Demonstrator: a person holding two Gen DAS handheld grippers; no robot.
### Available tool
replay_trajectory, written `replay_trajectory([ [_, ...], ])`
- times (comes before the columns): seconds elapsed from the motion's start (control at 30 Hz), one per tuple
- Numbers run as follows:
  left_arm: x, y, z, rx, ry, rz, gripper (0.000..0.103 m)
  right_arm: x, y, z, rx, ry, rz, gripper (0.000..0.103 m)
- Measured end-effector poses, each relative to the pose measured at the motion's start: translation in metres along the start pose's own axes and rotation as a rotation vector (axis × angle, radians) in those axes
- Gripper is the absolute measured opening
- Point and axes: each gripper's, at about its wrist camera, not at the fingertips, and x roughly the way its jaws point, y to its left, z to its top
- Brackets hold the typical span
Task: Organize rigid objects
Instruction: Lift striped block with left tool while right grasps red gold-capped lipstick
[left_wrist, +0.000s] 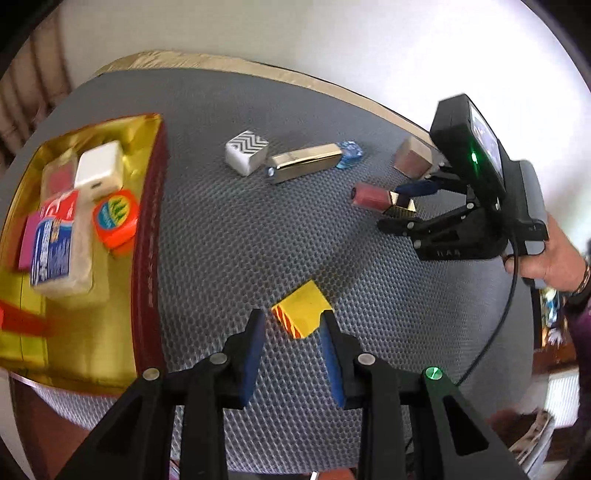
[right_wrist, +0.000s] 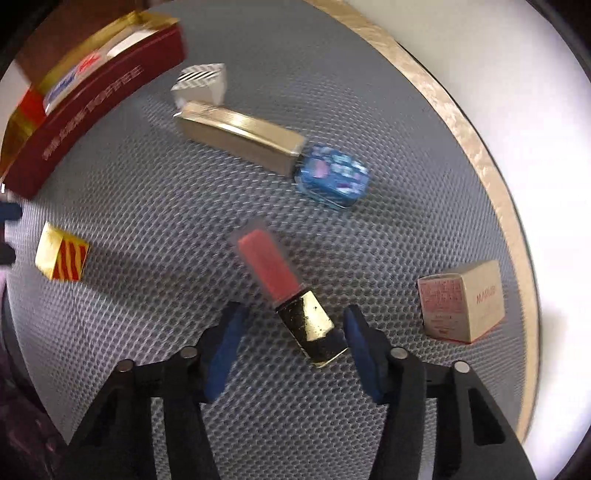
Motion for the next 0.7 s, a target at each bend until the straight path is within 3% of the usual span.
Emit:
replay_trajectory([
  [0.07, 0.005, -0.004, 0.001, 0.039, 0.009, 0.026, 0.037, -0.003, 0.012, -0.002, -0.108, -0.016, -0.048, 0.074],
  [0.1, 0.005, -0.003, 0.0, 0.034, 0.013, 0.03, 0.037, -0.002, 0.015, -0.003, -0.154, -0.025, -0.082, 0.095],
  [0.13, 0.006, -0.002, -0.001, 0.023, 0.02, 0.022, 0.037, -0.001, 0.016, -0.005, -0.185, -0.028, -0.1, 0.099],
  [0.47, 0.015, 0.01, -0.007, -0.037, 0.091, -0.028, 0.038, 0.003, -0.011, 0.002, -0.159, 0.007, 0.049, 0.098],
  [0.7, 0.017, 0.014, -0.007, -0.042, 0.081, -0.02, 0.038, 0.018, -0.03, 0.038, -0.122, 0.101, 0.112, 0.101],
])
